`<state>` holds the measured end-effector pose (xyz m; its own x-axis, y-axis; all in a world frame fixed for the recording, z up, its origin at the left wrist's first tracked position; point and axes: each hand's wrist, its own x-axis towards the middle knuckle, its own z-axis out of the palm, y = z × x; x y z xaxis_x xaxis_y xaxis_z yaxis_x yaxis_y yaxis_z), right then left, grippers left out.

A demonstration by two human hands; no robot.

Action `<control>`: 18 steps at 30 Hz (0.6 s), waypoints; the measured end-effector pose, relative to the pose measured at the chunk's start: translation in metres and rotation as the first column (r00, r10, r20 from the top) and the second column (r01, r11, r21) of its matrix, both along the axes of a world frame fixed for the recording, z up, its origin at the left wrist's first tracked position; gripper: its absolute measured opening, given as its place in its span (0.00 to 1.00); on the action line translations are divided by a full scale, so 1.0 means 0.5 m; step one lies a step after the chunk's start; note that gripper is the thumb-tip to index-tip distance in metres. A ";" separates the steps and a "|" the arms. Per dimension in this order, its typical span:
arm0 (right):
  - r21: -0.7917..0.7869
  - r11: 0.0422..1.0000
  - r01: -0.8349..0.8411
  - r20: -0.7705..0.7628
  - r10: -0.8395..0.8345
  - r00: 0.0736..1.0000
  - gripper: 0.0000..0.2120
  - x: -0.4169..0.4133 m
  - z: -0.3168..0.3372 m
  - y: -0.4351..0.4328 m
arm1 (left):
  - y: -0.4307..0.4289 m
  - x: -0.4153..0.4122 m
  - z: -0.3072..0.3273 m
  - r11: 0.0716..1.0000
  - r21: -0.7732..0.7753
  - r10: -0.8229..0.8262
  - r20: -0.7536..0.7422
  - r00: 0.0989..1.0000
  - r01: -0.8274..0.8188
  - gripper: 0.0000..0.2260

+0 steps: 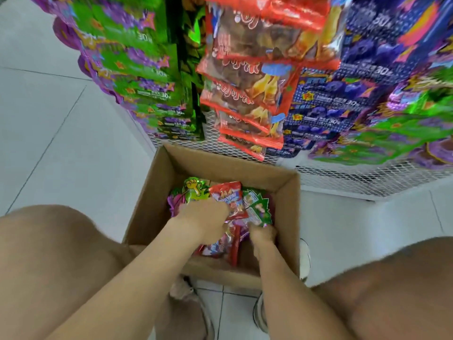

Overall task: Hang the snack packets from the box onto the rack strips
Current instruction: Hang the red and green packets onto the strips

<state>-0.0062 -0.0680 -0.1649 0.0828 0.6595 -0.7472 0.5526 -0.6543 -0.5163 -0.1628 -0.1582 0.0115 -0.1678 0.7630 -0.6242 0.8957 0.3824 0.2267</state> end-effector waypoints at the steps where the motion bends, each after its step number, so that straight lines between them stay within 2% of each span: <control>1: 0.030 0.999 0.032 -0.019 -0.031 0.999 0.31 0.014 -0.077 0.014 | 0.001 0.000 -0.001 1.000 -0.010 -0.003 -0.008 1.000 0.003 0.11; 2: 0.094 0.994 0.051 -0.030 -0.048 0.998 0.37 0.017 -0.146 0.024 | 0.003 0.000 0.001 1.000 -0.021 -0.005 -0.028 1.000 0.005 0.11; 3: 0.117 0.992 0.048 -0.050 -0.043 0.998 0.38 0.015 -0.154 0.032 | 0.005 0.002 0.005 0.999 -0.031 -0.010 -0.052 0.999 0.008 0.11; 4: 0.141 0.990 0.015 -0.059 -0.007 0.998 0.33 0.006 -0.113 0.036 | 0.007 0.004 0.014 0.999 -0.044 -0.013 -0.082 0.997 0.009 0.12; 6: 0.257 0.953 -0.160 -0.016 0.170 0.985 0.13 -0.030 0.074 0.020 | 0.010 0.009 0.038 0.997 -0.071 -0.007 -0.136 0.991 -0.003 0.13; 7: 0.346 0.902 -0.258 0.020 0.268 0.963 0.07 -0.045 0.141 0.014 | 0.010 0.009 0.049 0.997 -0.080 0.010 -0.152 0.988 -0.022 0.13; 9: 0.480 0.769 -0.422 0.082 0.440 0.894 0.07 -0.057 0.199 0.007 | 0.008 0.011 0.071 0.995 -0.042 0.081 -0.144 0.986 -0.088 0.13; 11: 0.544 0.640 -0.542 0.132 0.573 0.809 0.08 -0.063 0.235 -0.007 | 0.008 0.015 0.087 0.968 0.079 0.245 -0.060 0.968 -0.240 0.13; 12: 0.558 0.596 -0.578 0.137 0.621 0.772 0.08 -0.065 0.260 -0.017 | 0.007 0.018 0.096 0.916 0.135 0.377 0.028 0.926 -0.377 0.16; 13: 0.584 0.557 -0.591 0.130 0.654 0.745 0.08 -0.067 0.282 -0.025 | 0.004 0.019 0.104 0.829 0.166 0.516 0.143 0.845 -0.534 0.22; 15: 0.648 0.486 -0.586 0.104 0.706 0.700 0.09 -0.077 0.336 -0.040 | -0.004 0.017 0.117 0.625 0.139 0.694 0.351 0.628 -0.768 0.36; 16: 0.672 0.448 -0.589 0.103 0.731 0.674 0.08 -0.081 0.360 -0.046 | -0.010 0.011 0.122 0.550 0.123 0.712 0.447 0.541 -0.826 0.41; 18: 0.705 0.362 -0.610 0.122 0.785 0.607 0.08 -0.086 0.400 -0.053 | -0.023 -0.002 0.132 0.412 0.096 0.685 0.623 0.378 -0.906 0.39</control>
